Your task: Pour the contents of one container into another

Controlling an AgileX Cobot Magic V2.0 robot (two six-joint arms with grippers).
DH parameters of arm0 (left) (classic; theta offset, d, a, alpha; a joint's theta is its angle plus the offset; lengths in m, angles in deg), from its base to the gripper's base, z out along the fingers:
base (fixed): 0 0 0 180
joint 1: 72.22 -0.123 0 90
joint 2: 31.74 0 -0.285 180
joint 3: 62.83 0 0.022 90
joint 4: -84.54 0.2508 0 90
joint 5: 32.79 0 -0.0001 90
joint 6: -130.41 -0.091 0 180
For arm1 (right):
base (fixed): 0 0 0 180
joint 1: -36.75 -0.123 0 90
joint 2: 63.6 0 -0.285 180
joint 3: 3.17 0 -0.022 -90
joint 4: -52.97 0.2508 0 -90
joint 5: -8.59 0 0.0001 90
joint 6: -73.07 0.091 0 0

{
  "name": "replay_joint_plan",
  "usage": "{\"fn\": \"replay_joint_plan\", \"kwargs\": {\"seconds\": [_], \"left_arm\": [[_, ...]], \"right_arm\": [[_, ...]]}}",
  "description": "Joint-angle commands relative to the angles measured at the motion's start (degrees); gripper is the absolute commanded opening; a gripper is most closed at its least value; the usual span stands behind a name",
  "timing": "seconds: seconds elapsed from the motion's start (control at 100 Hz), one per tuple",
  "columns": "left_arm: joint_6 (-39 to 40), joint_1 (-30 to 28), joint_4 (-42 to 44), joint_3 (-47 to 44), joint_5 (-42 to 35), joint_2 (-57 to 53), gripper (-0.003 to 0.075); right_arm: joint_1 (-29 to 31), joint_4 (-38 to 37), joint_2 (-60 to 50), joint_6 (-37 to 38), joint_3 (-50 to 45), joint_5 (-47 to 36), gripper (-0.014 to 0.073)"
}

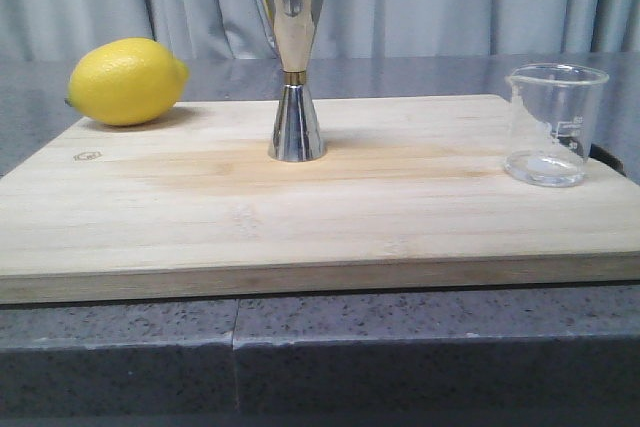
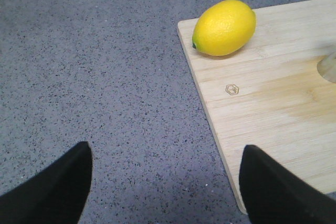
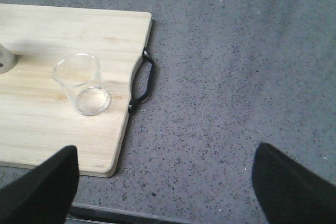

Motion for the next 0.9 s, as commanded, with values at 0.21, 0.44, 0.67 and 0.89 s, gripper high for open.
{"fn": "replay_joint_plan", "kwargs": {"seconds": [0.21, 0.44, 0.67, 0.89], "left_arm": [[1.0, 0.4, 0.6, 0.5, -5.0, 0.2, 0.0277], [1.0, 0.4, 0.6, 0.5, -5.0, 0.2, 0.0053], [1.0, 0.4, 0.6, 0.5, -4.9, 0.2, -0.0019], [1.0, 0.4, 0.6, 0.5, -4.9, 0.2, -0.0019]], "right_arm": [[0.0, -1.5, 0.5, 0.3, 1.7, -3.5, 0.0192], [0.0, -1.5, 0.5, 0.3, 1.7, -3.5, -0.0065], [0.0, -1.5, 0.5, 0.3, 1.7, -3.7, -0.0071], [0.0, -1.5, 0.5, 0.3, 1.7, -3.7, -0.0071]]}}
